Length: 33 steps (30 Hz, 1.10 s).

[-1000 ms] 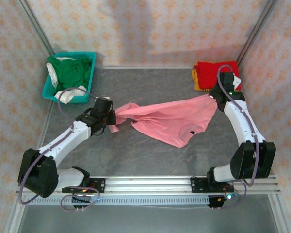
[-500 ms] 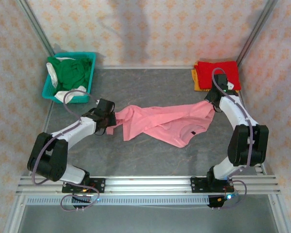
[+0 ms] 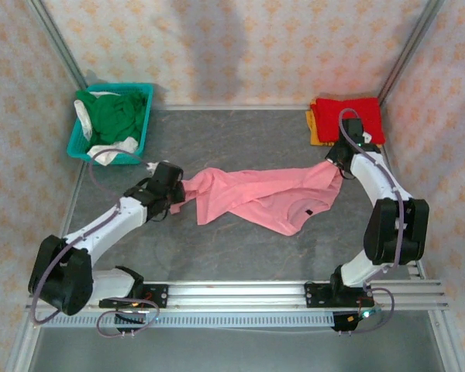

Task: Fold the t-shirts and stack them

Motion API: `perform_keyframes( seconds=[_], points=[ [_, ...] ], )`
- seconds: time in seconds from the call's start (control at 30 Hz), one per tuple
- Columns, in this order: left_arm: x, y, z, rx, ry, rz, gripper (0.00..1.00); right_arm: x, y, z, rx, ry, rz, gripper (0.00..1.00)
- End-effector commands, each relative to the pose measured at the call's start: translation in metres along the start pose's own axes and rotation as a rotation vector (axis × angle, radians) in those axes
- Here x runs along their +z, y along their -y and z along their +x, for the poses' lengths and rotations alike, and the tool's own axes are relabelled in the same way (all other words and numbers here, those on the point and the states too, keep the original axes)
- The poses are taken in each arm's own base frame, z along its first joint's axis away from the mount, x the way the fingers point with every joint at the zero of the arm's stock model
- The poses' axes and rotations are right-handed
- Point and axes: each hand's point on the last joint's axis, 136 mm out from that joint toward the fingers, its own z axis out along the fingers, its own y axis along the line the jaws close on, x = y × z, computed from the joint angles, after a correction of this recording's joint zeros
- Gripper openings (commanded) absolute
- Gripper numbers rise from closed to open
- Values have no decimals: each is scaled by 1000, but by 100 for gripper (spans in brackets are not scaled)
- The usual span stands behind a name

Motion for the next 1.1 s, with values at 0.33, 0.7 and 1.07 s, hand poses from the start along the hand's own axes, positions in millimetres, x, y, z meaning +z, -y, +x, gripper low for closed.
perform_keyframes(
  seconds=[0.33,0.7,1.07],
  points=[
    [42,49,87,37,-321,27,43,-28,3,5,-10,16,-49,0],
    [53,60,106,24,-363,65,14,-25,5,10,-12,10,-46,0],
    [-3,30,26,-39,-118,13,0,-74,-2,2,-4,45,-147,0]
  ],
)
